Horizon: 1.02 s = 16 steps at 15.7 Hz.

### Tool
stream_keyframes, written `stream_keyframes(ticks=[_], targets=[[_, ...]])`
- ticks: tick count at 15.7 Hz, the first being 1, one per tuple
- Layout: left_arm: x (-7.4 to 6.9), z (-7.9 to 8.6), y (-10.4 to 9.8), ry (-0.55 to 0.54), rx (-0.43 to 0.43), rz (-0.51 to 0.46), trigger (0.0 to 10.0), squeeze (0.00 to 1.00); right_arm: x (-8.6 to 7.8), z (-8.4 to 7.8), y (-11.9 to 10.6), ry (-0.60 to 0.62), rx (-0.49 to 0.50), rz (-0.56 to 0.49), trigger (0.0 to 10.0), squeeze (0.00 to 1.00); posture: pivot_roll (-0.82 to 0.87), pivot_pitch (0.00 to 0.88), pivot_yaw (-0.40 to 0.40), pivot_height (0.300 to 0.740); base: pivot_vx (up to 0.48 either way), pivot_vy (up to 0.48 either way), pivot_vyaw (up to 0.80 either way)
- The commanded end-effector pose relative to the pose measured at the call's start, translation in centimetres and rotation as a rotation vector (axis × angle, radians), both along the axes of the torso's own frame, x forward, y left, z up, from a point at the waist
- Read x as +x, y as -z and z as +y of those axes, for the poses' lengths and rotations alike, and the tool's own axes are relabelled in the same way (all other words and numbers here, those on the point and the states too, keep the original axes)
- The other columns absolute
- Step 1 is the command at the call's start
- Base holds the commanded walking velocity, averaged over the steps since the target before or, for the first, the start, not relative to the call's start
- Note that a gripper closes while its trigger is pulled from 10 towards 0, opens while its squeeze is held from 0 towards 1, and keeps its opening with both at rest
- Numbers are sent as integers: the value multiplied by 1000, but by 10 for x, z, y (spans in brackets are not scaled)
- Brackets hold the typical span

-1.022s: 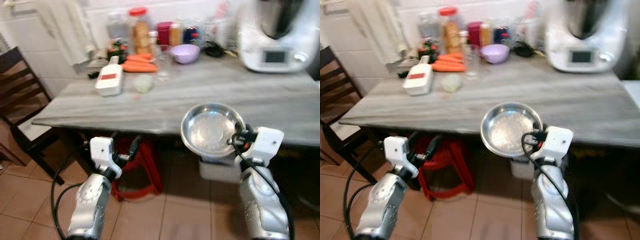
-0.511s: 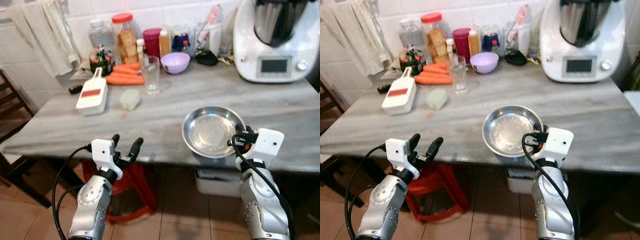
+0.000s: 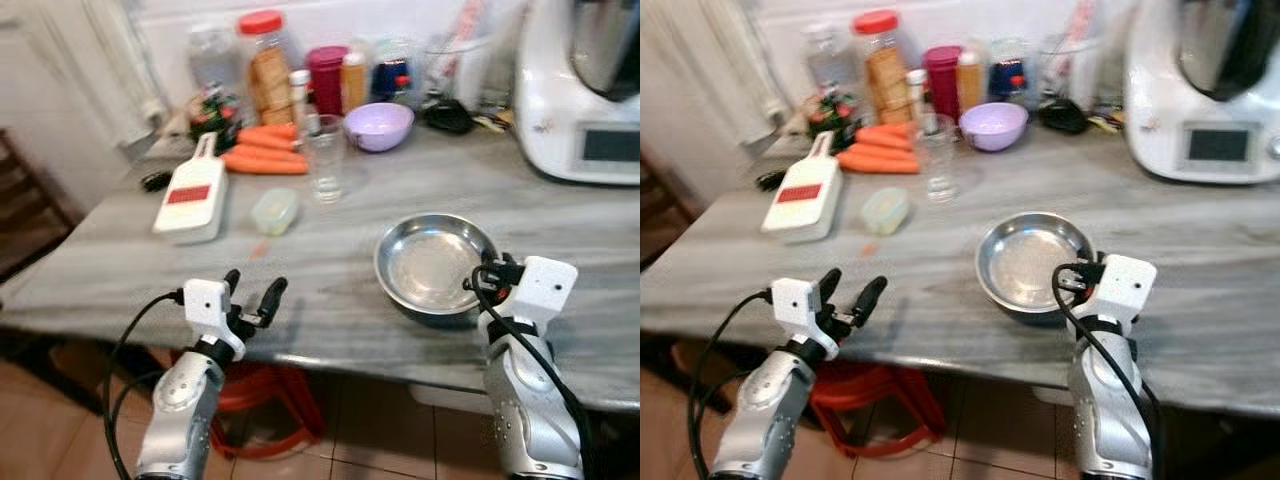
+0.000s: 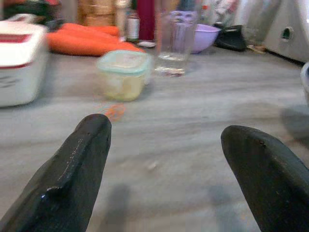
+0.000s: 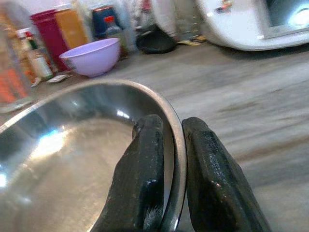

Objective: Setting the table

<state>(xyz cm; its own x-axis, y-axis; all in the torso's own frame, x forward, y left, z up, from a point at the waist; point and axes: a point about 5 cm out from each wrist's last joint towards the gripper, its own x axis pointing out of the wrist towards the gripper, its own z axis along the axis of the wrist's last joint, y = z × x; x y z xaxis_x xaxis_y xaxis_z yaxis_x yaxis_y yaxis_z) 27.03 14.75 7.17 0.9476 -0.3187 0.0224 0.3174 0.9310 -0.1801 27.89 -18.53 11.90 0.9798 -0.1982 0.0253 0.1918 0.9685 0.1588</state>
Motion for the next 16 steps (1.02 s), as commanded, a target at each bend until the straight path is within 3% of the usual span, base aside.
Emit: stream_keyframes(ticks=[1, 5, 7, 11, 12, 16], targets=[[-3, 11, -1, -16, 22, -6, 10000, 0, 2, 5, 1, -9, 28, 14, 10000, 0, -61, 0, 108, 740, 0, 0, 0], [-18, 9, 5, 124, 30, 13, 10000, 0, 2, -1, 16, 25, 19, 108, 10000, 0, -58, 0, 103, 740, 0, 0, 0], [-19, 9, 6, 148, 31, 18, 10000, 0, 2, 1, 24, 15, 49, 165, 10000, 0, -59, 0, 101, 740, 0, 0, 0], [-22, 4, 7, 204, 9, 28, 10000, 0, 2, 4, 28, 9, 82, 183, 10000, 0, -60, 0, 102, 740, 0, 0, 0], [-24, 2, 7, 229, 7, 31, 10000, 0, 3, 4, 29, 7, 89, 185, 10000, 1000, -60, 0, 102, 740, 0, 0, 0], [-25, 1, 8, 266, -3, 39, 10000, 0, 6, 6, 28, 10, 99, 182, 10000, 1000, -57, 0, 103, 740, 0, 0, 0]])
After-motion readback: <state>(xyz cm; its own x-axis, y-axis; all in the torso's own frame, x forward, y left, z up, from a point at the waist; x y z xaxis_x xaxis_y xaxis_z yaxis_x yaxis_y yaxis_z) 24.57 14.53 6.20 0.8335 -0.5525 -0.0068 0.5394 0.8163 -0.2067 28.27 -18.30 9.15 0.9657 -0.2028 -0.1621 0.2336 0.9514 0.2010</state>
